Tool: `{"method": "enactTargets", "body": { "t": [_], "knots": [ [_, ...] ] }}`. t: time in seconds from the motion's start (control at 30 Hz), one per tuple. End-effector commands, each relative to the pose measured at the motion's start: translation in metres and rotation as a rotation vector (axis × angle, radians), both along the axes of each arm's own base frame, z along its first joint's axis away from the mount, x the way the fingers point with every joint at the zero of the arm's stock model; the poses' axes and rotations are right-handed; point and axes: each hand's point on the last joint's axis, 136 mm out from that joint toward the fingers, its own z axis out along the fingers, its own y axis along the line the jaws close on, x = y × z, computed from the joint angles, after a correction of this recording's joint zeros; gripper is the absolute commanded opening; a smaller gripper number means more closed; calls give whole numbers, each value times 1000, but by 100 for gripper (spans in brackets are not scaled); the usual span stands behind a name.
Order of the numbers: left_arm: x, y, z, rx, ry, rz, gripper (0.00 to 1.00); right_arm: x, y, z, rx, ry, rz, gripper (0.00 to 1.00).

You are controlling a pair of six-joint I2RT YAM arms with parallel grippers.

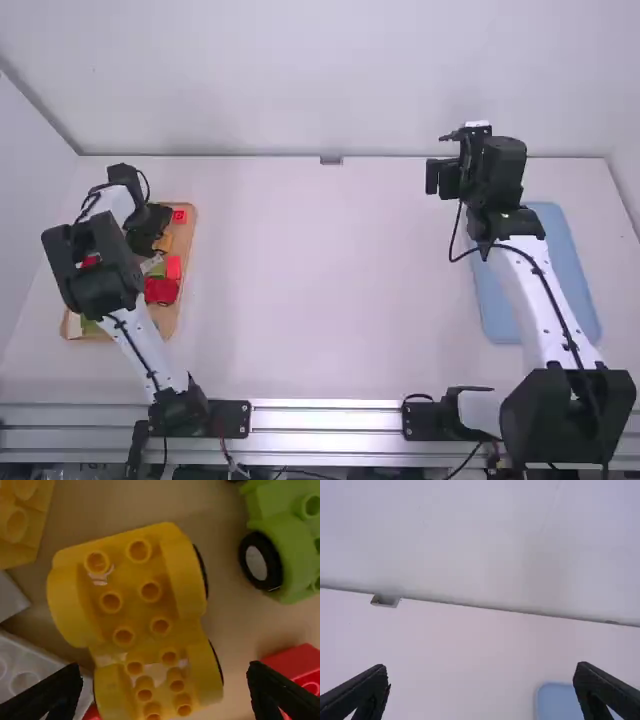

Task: Assemble lego blocks to make yellow taxi

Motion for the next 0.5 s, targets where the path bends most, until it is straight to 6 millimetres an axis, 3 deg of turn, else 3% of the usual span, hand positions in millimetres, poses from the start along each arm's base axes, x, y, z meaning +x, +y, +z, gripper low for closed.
{"method": "enactTargets", "body": {
  "t": [0.0,0.47],
  "knots": [
    [-3,-4,-7,-4,22,4,87,4,1,10,3,-19,-3,98],
    [6,-13,-6,-40,-14,-2,89,4,0,10,0,-20,-3,99]
  ]
}}
